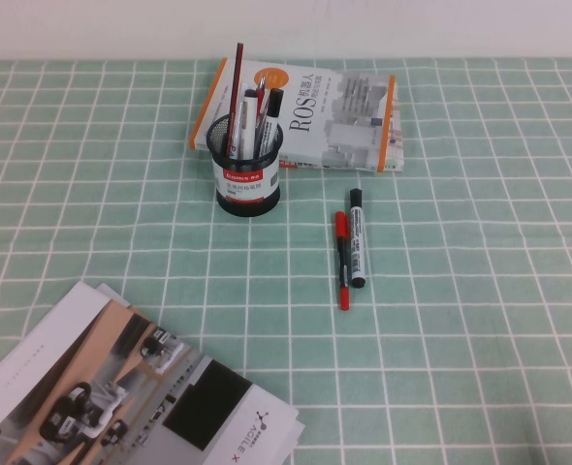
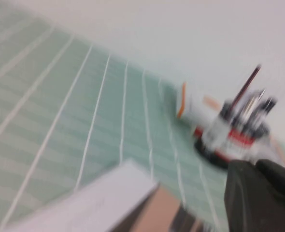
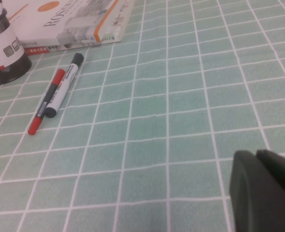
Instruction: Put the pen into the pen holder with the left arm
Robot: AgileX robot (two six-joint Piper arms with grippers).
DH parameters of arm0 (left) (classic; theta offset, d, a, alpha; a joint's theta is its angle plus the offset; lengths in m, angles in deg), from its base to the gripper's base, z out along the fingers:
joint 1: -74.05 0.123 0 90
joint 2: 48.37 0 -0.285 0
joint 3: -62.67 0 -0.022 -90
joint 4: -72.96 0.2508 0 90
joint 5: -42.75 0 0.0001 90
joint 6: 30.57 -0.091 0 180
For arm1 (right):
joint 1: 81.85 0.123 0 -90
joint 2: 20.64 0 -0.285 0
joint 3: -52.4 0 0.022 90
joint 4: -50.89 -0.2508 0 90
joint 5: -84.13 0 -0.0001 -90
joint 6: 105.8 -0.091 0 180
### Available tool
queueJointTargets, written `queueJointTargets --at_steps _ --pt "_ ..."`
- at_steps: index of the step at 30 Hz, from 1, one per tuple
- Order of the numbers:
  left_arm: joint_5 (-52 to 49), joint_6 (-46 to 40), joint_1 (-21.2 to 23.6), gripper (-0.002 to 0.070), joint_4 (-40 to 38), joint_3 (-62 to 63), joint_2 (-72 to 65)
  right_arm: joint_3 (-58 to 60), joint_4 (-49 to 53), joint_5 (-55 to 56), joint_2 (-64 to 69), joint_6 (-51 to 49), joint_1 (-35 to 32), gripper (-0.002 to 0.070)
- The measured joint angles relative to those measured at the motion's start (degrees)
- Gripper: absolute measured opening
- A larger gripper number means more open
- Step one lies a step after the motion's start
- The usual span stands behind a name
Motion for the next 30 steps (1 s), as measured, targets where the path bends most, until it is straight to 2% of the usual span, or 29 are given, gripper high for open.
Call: queueJointTargets --at_steps 5,12,15,20,25,30 --pt "-12.00 1.87 0.00 -0.0003 -0.21 6.60 -5.42 0.00 0.00 0.00 0.00 0.00 0.00 -0.0020" --pt "-18.15 0.15 0.00 -0.0003 -0.34 18.65 -18.86 0.00 0.00 0.00 0.00 0.00 0.00 -0.0020" --pt "-23.44 -4.14 0.00 -0.0003 -0.98 24.53 -25.27 0.00 0.00 0.00 0.00 0.00 0.00 -0.0020" --pt "-34.02 -16.83 0.00 -0.0003 -6.90 35.63 -38.32 0.00 0.00 0.00 0.00 0.00 0.00 -0.0020" --pt "-34.42 -29.04 0.00 -0.0003 -13.98 41.84 -49.97 0.00 0.00 0.00 0.00 0.00 0.00 -0.0020" --pt "-34.42 -31.72 -3.31 -0.0003 -15.00 47.62 -62.26 0.00 0.00 0.00 0.00 0.00 0.00 -0.0020"
